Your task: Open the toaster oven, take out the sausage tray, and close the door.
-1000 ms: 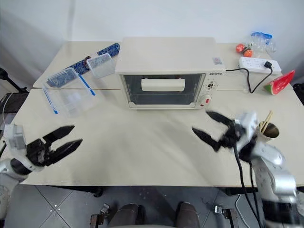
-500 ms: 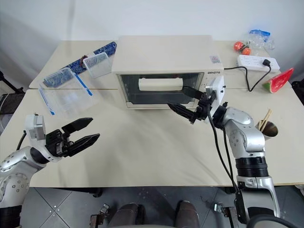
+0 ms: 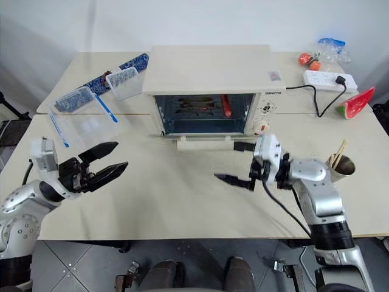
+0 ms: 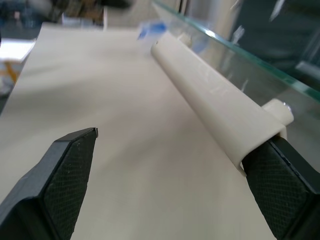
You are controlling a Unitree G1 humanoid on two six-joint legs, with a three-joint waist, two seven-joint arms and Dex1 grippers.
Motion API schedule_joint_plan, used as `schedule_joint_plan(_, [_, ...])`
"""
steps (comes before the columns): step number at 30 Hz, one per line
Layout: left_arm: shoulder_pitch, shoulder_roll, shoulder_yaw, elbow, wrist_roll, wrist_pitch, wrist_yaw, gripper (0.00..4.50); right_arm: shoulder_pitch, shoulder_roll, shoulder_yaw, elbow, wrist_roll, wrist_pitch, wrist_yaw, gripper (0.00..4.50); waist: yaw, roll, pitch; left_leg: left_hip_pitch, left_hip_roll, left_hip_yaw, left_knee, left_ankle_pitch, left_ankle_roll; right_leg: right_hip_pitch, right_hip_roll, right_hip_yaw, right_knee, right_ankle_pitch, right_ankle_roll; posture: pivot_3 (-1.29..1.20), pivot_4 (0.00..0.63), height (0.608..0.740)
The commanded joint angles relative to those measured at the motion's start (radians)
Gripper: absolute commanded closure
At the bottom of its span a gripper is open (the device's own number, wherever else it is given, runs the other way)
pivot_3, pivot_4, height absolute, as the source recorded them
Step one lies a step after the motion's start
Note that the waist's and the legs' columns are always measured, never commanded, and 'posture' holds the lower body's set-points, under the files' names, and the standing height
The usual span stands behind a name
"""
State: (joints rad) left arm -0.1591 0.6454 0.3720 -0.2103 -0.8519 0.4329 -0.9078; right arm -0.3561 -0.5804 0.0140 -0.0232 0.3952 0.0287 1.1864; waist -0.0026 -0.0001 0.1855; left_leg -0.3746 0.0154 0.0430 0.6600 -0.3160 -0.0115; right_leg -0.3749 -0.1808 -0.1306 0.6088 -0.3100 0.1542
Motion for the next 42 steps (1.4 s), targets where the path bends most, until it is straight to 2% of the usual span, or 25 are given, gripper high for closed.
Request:
schedule_joint_plan(1, [-0.093, -0.012, -0.018, 0.048, 0.005, -0.002, 0.01, 1.18, 0.016, 0.013, -0.013, 0.014, -0.041, -0.137, -0.009, 0.0, 0.001, 0.0, 0.0, 0.0, 0.0, 0.0, 0.0, 0.0, 0.0, 0.0, 0.0, 0.0, 0.0, 0.0, 0.0, 0.0, 0.15, 0.74])
schedule_joint_plan(5, [-0.231, -0.056, -0.088, 0.155, 0.092, -0.045, 0.027, 2.48, 0.009, 0.028, -0.021, 0.068, -0.066, -0.217, -0.04, 0.0, 0.002, 0.0, 0.0, 0.0, 0.0, 0.0, 0.002, 0.0, 0.0, 0.001, 0.0, 0.0, 0.0, 0.0, 0.0, 0.0, 0.15, 0.74])
schedule_joint_plan(12, [-0.417, -0.168, -0.228, 0.369, 0.258, -0.146, 0.019, 4.47, -0.006, 0.029, -0.014, 0.123, -0.084, -0.284, -0.051, 0.0, 0.003, -0.001, 0.001, 0.0, 0.0, 0.0, 0.003, 0.0, 0.0, 0.001, 0.0, -0.001, 0.001, 0.0, 0.0, 0.0, 0.15, 0.74])
schedule_joint_plan(15, [-0.471, -0.233, -0.269, 0.443, 0.309, -0.187, 0.025, 4.47, 0.005, 0.021, -0.017, 0.117, -0.091, -0.298, -0.06, 0.0, 0.003, -0.003, 0.001, 0.0, 0.0, 0.0, 0.003, 0.0, 0.0, 0.001, 0.0, -0.001, 0.0, 0.0, 0.0, 0.0, 0.15, 0.74])
schedule_joint_plan(20, [-0.473, -0.253, -0.32, 0.478, 0.36, -0.204, -0.027, 4.47, 0.061, 0.0, -0.038, 0.08, -0.098, -0.299, -0.088, 0.0, 0.002, -0.003, 0.002, 0.0, 0.0, 0.0, 0.002, 0.0, 0.0, 0.001, 0.0, -0.001, 0.0, 0.0, 0.0, 0.0, 0.15, 0.74])
schedule_joint_plan(23, [-0.451, -0.229, -0.364, 0.5, 0.428, -0.255, -0.069, 4.47, 0.231, -0.054, -0.129, 0.024, -0.094, -0.306, -0.129, 0.0, 0.009, -0.003, 0.002, 0.0, 0.0, 0.0, 0.002, 0.0, 0.0, 0.001, 0.0, -0.001, 0.0, 0.0, 0.0, 0.0, 0.15, 0.74])
schedule_joint_plan(25, [-0.436, -0.228, -0.364, 0.5, 0.44, -0.273, -0.076, 4.47, 0.37, -0.084, -0.213, -0.002, -0.1, -0.314, -0.166, 0.0, 0.031, -0.003, 0.002, -0.001, 0.0, 0.0, 0.002, 0.0, 0.0, 0.001, 0.0, -0.001, -0.001, 0.0, 0.001, 0.0, 0.15, 0.74])
schedule_joint_plan(30, [-0.386, -0.224, -0.374, 0.491, 0.45, -0.275, -0.104, 4.47, 0.524, -0.1, -0.341, -0.056, -0.129, -0.338, -0.27, 0.0, 0.025, -0.004, 0.002, -0.001, -0.001, 0.003, 0.005, -0.001, 0.002, 0.002, 0.0, 0.001, -0.004, 0.001, 0.001, 0.0, 0.15, 0.74])
schedule_joint_plan(35, [-0.357, -0.224, -0.375, 0.487, 0.457, -0.258, -0.103, 4.47, 0.453, -0.101, -0.328, -0.155, -0.174, -0.279, -0.365, 0.0, 0.009, -0.004, 0.002, 0.004, 0.0, 0.007, 0.004, -0.001, 0.002, 0.002, 0.0, 0.006, 0.001, 0.001, 0.001, 0.0, 0.15, 0.74])
schedule_joint_plan(42, [-0.318, -0.226, -0.364, 0.468, 0.465, -0.23, -0.075, 4.47, 0.159, -0.044, -0.146, -0.158, -0.197, -0.171, -0.401, 0.0, 0.003, -0.004, 0.002, 0.003, 0.0, 0.006, 0.005, 0.0, 0.002, 0.001, 0.0, 0.006, 0.001, 0.001, 0.001, 0.0, 0.15, 0.74])
